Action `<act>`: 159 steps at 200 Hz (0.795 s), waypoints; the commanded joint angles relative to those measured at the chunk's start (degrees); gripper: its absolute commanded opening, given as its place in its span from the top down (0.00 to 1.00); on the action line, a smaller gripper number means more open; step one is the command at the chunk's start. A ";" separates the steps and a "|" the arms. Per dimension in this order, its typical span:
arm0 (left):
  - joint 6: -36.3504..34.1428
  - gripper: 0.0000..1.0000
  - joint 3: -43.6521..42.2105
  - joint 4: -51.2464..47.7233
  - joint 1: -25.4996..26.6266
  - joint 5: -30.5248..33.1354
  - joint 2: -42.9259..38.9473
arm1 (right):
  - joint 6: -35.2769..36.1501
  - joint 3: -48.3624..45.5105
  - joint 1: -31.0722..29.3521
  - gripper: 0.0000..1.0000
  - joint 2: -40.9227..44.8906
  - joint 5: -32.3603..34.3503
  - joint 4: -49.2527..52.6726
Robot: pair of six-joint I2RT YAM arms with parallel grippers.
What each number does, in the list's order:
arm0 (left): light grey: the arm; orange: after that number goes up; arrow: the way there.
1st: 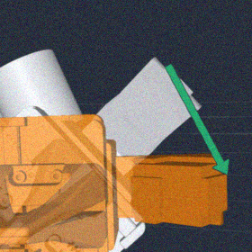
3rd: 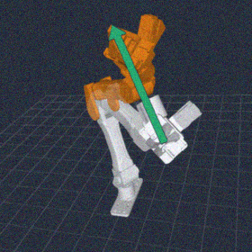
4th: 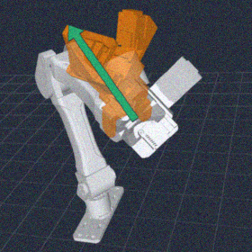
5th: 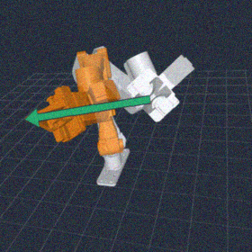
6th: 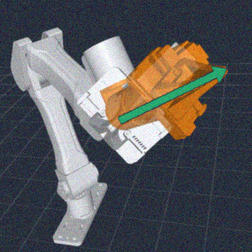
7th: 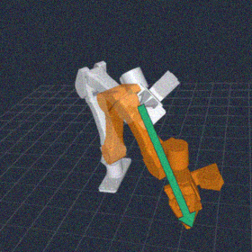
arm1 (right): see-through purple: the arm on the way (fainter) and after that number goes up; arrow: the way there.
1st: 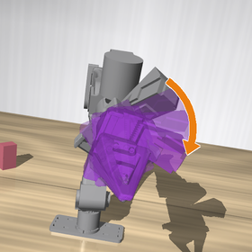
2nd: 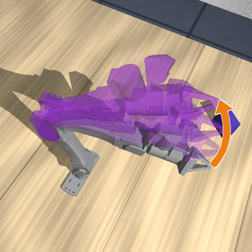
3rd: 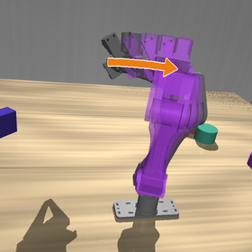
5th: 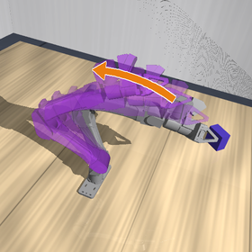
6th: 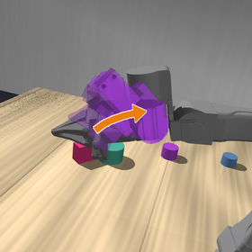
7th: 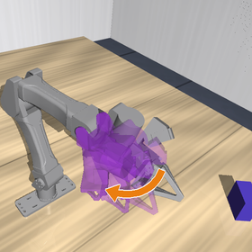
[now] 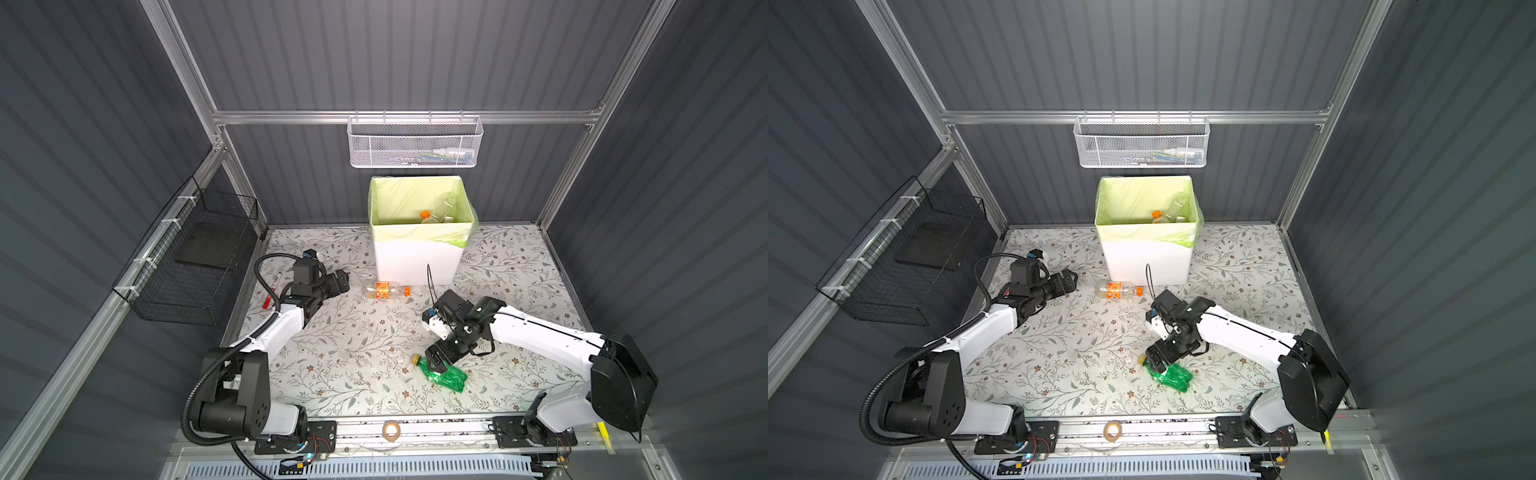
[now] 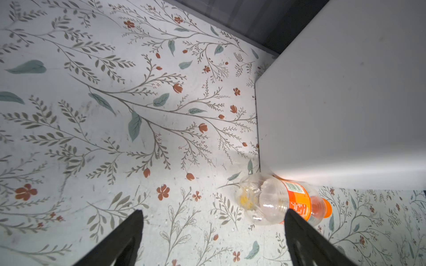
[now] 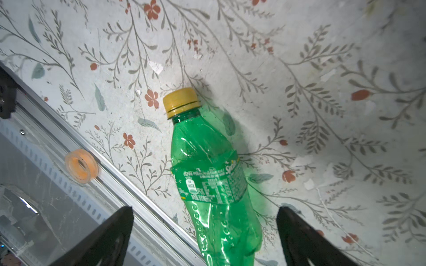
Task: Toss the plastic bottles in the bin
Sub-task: 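Grasp the green yellow-capped soda bottle with the right gripper while the left arm returns, then lift the green soda bottle with the right gripper and drop it into the bin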
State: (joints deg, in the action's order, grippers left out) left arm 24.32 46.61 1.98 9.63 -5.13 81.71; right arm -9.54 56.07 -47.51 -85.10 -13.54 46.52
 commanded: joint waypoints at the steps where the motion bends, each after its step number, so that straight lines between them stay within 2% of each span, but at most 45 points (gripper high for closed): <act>1: 1.19 0.05 -0.55 2.31 -0.40 -2.56 0.22 | -1.91 1.64 -3.77 0.01 -4.20 4.83 2.84; 36: 0.91 0.05 -0.88 2.28 -0.40 -2.78 -0.65 | -2.83 3.30 -8.90 0.01 -11.33 10.35 3.83; 66: 1.15 0.05 -1.49 2.59 -0.40 -3.13 -1.27 | -5.36 1.99 -9.25 0.06 -12.68 12.77 2.05; 95: 1.33 0.05 -1.60 2.59 -0.40 -3.90 -0.87 | -10.03 -0.71 -9.18 0.28 -10.00 15.92 1.13; 124: 1.75 0.06 -1.63 2.86 -0.40 -4.46 -0.79 | -14.41 -3.98 -8.70 0.37 -4.12 14.64 -1.39; 141: 1.83 0.07 -1.27 2.74 -0.40 -4.89 -1.21 | -12.45 2.93 -7.82 0.39 -1.15 16.19 3.96; 159: 1.64 0.09 -0.77 1.72 -0.40 -4.58 -2.25 | -8.43 20.41 -3.75 0.42 2.11 20.10 10.59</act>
State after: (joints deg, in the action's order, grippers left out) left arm 25.61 45.63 3.99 9.63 -8.75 81.78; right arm -20.58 58.48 -55.22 -87.79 1.10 51.20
